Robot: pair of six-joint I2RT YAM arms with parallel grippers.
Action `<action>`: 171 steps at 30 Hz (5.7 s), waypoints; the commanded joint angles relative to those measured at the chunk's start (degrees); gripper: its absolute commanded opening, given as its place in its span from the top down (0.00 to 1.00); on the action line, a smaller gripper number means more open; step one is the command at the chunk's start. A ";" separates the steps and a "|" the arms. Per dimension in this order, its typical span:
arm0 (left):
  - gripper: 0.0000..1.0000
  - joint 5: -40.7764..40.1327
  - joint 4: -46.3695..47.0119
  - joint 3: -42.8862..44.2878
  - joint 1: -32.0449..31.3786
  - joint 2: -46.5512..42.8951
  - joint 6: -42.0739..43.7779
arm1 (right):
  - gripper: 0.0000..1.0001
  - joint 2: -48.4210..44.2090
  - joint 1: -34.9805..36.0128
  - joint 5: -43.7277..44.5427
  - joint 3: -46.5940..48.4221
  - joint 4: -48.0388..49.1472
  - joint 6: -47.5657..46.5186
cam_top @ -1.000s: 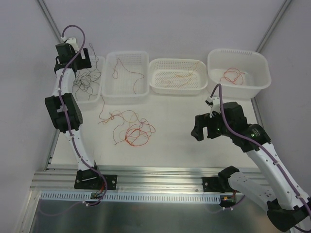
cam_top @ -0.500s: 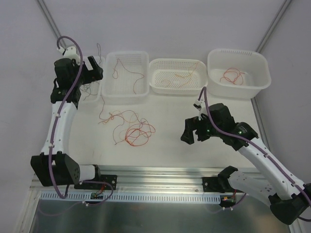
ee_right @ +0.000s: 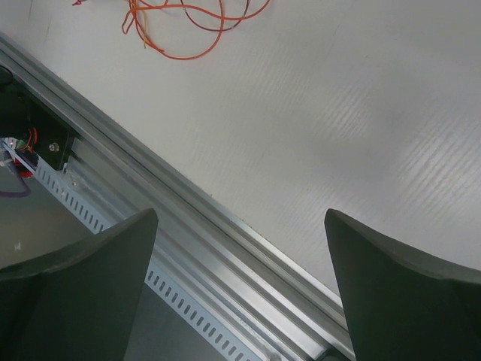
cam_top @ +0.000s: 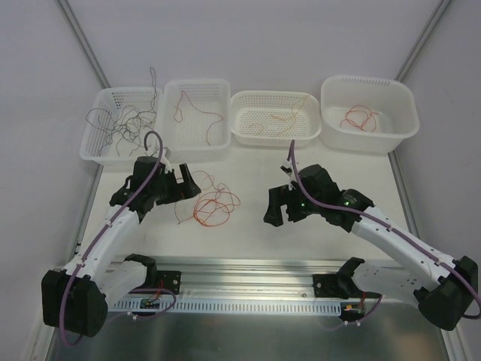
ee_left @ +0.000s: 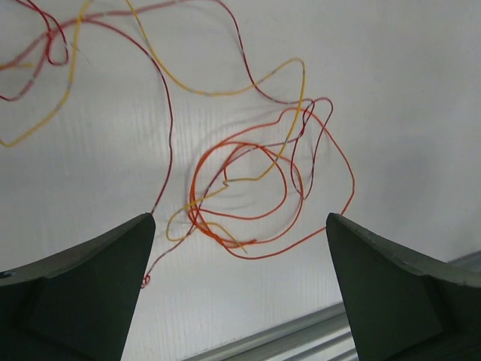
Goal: Untangle the cables
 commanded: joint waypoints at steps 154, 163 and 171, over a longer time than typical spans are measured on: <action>0.02 -17.91 -3.04 1.89 -6.85 3.29 8.54 | 0.02 14.89 -20.52 -2.96 23.21 6.36 -7.91; 0.10 -18.36 -3.56 1.80 -6.94 7.94 -7.10 | 0.02 18.66 -3.99 -4.20 10.72 23.50 2.89; 0.33 -19.15 -2.33 3.21 -6.94 16.38 -10.38 | 0.02 24.20 2.70 -2.44 10.54 28.43 4.40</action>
